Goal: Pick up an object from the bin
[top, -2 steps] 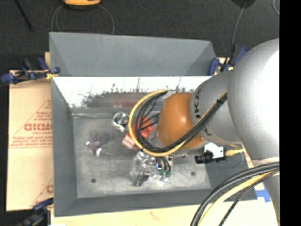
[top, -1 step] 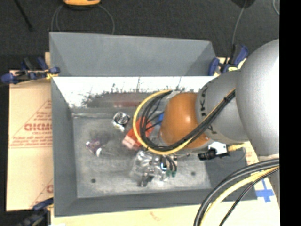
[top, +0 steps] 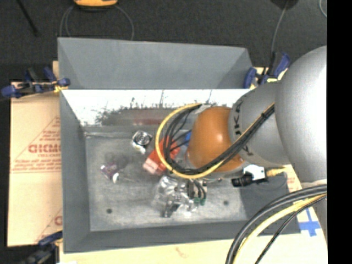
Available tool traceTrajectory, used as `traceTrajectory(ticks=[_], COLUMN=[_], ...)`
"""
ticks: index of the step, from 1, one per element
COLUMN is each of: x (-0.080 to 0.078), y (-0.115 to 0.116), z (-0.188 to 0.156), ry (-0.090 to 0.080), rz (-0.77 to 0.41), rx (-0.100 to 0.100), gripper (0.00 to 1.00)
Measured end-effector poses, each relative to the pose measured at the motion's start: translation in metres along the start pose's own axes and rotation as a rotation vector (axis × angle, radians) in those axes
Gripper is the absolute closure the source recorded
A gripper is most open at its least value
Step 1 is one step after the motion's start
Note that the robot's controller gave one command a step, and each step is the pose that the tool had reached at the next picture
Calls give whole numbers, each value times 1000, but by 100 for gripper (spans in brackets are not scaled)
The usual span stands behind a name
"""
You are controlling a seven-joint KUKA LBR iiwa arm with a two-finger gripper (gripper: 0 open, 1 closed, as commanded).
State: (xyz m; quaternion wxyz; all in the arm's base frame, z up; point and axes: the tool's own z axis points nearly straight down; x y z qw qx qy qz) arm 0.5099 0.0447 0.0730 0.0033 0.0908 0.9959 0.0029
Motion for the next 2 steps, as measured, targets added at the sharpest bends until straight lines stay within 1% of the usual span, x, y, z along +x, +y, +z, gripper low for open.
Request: traceTrajectory(ticks=[1,2], x=[-2,-11], y=[-1,-15], z=[-2,-164], ry=[-6,-2], rz=[2,-90], rx=[0,6], gripper=[100,100])
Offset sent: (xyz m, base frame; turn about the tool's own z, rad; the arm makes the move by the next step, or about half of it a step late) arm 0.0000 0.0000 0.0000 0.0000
